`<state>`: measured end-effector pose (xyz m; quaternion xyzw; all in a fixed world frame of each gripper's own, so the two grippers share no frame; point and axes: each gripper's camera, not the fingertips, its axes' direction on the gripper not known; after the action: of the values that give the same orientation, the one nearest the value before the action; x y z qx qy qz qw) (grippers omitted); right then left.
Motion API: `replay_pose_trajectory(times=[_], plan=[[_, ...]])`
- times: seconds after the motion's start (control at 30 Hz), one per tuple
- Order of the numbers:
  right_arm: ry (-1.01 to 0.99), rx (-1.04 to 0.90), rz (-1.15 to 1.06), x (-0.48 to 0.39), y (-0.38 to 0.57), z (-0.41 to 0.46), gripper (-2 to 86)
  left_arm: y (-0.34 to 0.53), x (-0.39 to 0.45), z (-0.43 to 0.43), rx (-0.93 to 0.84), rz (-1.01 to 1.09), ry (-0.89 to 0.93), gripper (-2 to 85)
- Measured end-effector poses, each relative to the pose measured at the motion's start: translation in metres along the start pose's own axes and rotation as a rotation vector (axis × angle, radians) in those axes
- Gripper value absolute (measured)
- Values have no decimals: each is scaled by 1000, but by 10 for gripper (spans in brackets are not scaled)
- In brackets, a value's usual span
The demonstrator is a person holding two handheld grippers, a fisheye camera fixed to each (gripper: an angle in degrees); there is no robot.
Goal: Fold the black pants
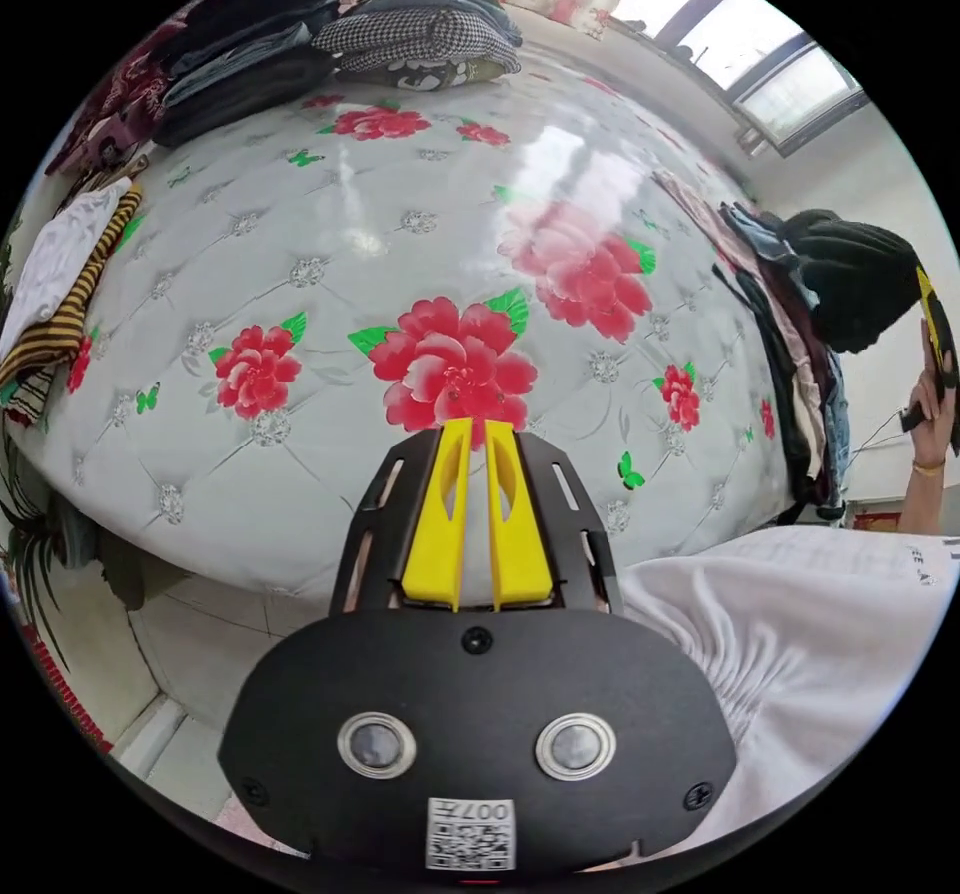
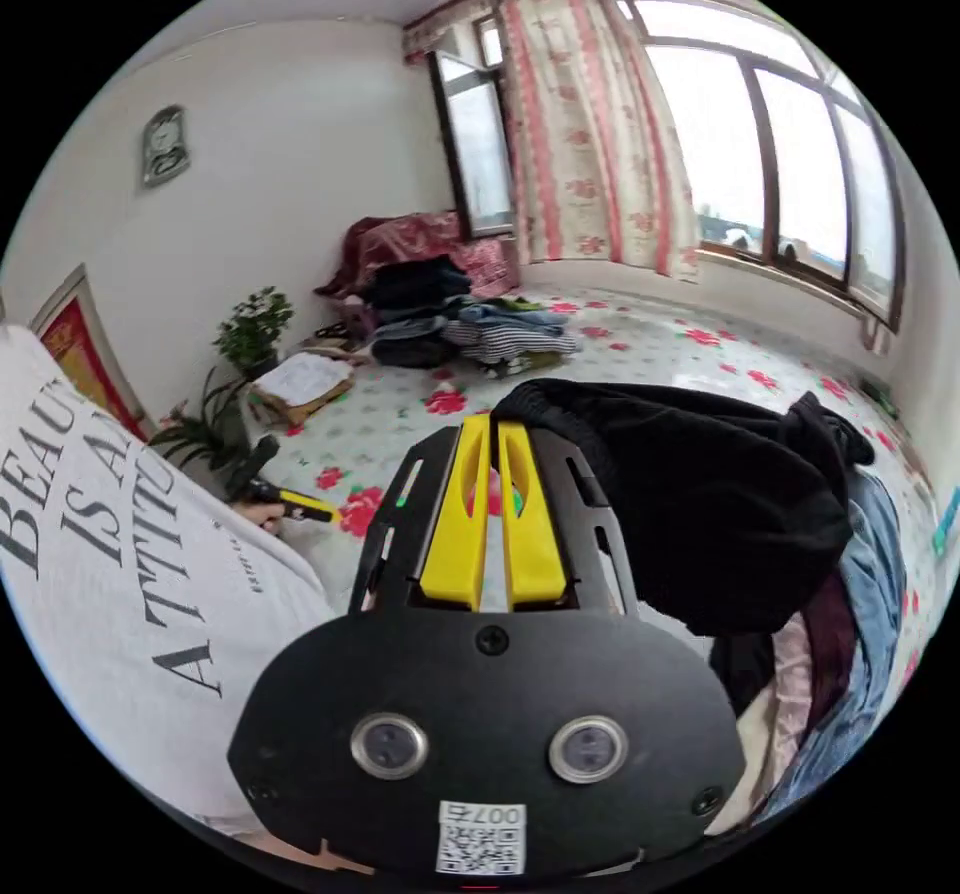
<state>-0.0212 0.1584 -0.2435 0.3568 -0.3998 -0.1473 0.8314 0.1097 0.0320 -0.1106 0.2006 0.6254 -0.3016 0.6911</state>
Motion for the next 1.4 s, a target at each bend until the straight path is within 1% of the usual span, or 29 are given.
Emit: replay_pose_trajectory(times=[0.07, 0.1, 0.13, 0.17, 0.2, 0.23, 0.27, 0.3, 0.37, 0.43, 0.47, 0.53, 0.63, 0.7, 0.8, 0.83, 0.93, 1.1, 1.2, 1.27, 1.3, 1.37, 1.4], plan=[[-386, -60, -101, -71, -12, 72, 1, 8, -18, -20, 52, -14, 24, 26], [-459, -85, -107, -86, -13, 90, 1, 10, -24, -25, 64, -23, 24, 31], [-546, -157, -108, -113, -14, 124, 4, 16, -39, -35, 90, -50, 25, 38], [-581, -258, -140, -136, -15, 153, 9, 22, -56, -45, 115, -90, 30, 41], [-569, -315, -177, -145, -17, 165, 12, 26, -66, -49, 126, -112, 33, 43], [-489, -406, -221, -156, -18, 184, 18, 36, -87, -60, 148, -158, 37, 47], [-425, -423, -236, -156, -18, 193, 23, 47, -107, -69, 171, -198, 32, 51], [-406, -410, -225, -152, -18, 195, 25, 53, -116, -74, 182, -216, 26, 53], [-372, -375, -82, -122, -18, 203, 34, 76, -151, -90, 198, -273, -12, 69], [-350, -382, 60, -94, -14, 212, 41, 88, -169, -100, 193, -276, -20, 81], [-320, -380, 131, -78, -10, 216, 45, 93, -174, -106, 186, -257, -26, 88], [-243, -381, 201, -59, -7, 222, 49, 93, -175, -113, 181, -216, -56, 95], [-132, -400, 249, -37, -15, 238, 54, 78, -169, -113, 167, -116, -130, 109], [-102, -417, 266, -24, -29, 252, 57, 60, -164, -103, 156, -51, -141, 117], [-47, -405, 284, -2, -63, 278, 61, 24, -156, -77, 83, 53, -121, 138], [-26, -396, 288, 8, -80, 290, 63, 10, -155, -64, 34, 85, -128, 148], [10, -384, 299, 34, -122, 327, 67, -19, -165, -27, -87, 118, -204, 145], [37, -429, 272, 78, -190, 408, 68, -39, -186, -25, -98, 202, -231, 115], [77, -500, 252, 109, -219, 466, 67, -40, -214, -35, -84, 178, -143, 81], [135, -593, 255, 134, -225, 511, 63, -42, -246, -48, -74, 86, 8, 58], [142, -626, 259, 140, -223, 522, 61, -42, -255, -51, -67, 59, 46, 55], [114, -826, 284, 158, -203, 563, 43, -41, -287, -72, -1, -24, 156, 48], [144, -778, 257, 158, -205, 559, 36, -41, -294, -78, 20, -41, 168, 48]])
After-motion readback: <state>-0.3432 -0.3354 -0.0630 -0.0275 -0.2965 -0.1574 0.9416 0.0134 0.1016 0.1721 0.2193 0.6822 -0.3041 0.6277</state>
